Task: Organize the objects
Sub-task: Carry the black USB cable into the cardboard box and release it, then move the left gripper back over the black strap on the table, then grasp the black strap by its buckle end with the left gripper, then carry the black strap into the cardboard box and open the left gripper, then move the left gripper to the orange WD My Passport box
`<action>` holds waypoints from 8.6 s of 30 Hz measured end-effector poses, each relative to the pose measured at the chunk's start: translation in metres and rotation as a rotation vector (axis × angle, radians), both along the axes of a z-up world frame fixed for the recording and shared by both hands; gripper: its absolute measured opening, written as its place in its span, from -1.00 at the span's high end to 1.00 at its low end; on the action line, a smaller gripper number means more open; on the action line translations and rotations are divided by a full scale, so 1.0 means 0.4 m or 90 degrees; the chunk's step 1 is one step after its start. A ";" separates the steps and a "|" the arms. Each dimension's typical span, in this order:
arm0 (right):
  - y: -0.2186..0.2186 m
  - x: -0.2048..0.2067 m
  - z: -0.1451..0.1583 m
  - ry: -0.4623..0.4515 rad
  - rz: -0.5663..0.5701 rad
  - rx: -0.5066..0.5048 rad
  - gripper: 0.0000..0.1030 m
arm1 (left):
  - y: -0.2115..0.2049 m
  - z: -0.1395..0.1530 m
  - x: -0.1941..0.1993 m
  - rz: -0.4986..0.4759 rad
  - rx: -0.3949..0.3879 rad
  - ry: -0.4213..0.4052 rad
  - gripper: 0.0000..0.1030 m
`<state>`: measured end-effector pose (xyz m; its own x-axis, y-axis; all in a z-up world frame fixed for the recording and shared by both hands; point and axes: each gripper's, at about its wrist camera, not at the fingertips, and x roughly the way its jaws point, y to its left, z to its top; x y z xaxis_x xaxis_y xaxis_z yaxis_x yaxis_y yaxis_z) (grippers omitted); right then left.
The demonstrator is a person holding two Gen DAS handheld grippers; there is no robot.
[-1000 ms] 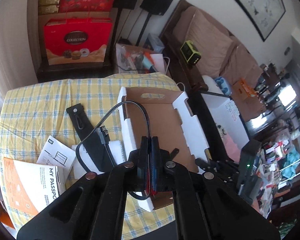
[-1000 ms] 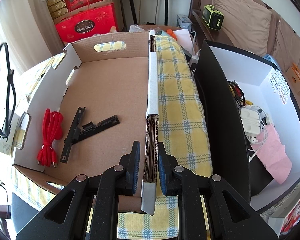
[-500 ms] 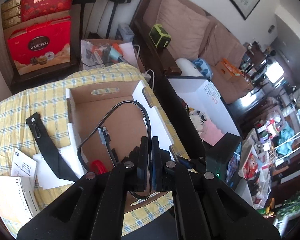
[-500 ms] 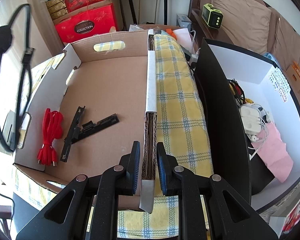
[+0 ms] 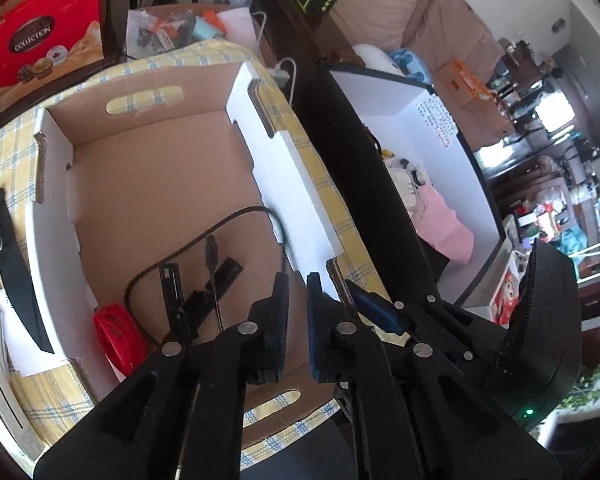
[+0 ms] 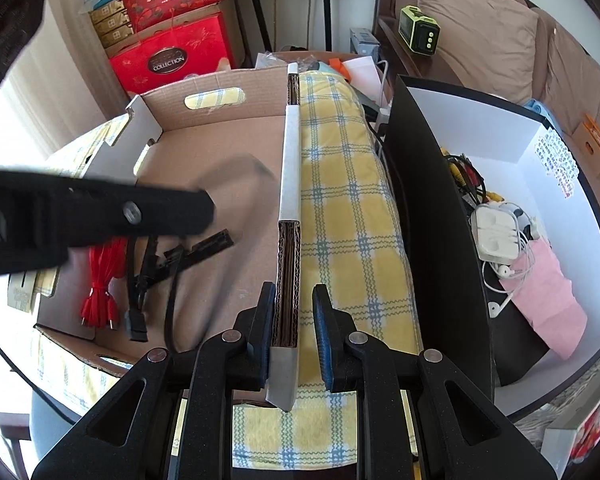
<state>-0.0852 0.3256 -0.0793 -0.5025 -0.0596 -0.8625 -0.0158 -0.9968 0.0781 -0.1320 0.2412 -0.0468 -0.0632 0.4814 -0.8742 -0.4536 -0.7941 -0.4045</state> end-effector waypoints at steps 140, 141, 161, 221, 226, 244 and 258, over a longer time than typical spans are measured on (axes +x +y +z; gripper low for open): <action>-0.019 -0.001 0.004 0.002 -0.003 0.005 0.63 | -0.212 0.365 0.083 0.080 0.018 0.287 0.22; -0.019 -0.001 0.003 0.002 -0.003 0.005 0.63 | -0.198 0.343 0.080 0.074 0.009 0.278 0.29; -0.012 0.008 -0.010 -0.003 -0.002 0.002 0.63 | -0.187 0.119 0.078 0.082 -0.056 0.205 -0.22; -0.041 0.011 -0.007 -0.002 0.001 0.020 0.58 | -1.006 -0.115 0.026 0.381 -0.053 0.021 -0.53; -0.042 0.011 -0.007 -0.003 0.001 0.021 0.58 | -0.978 -0.129 0.035 0.360 -0.010 0.002 -0.52; -0.037 0.008 -0.010 -0.003 0.001 0.026 0.58 | -0.789 -0.129 0.047 0.275 0.003 0.010 -0.52; -0.038 0.006 -0.011 -0.001 0.000 0.024 0.57 | -0.711 -0.117 0.034 0.244 0.016 0.007 -0.52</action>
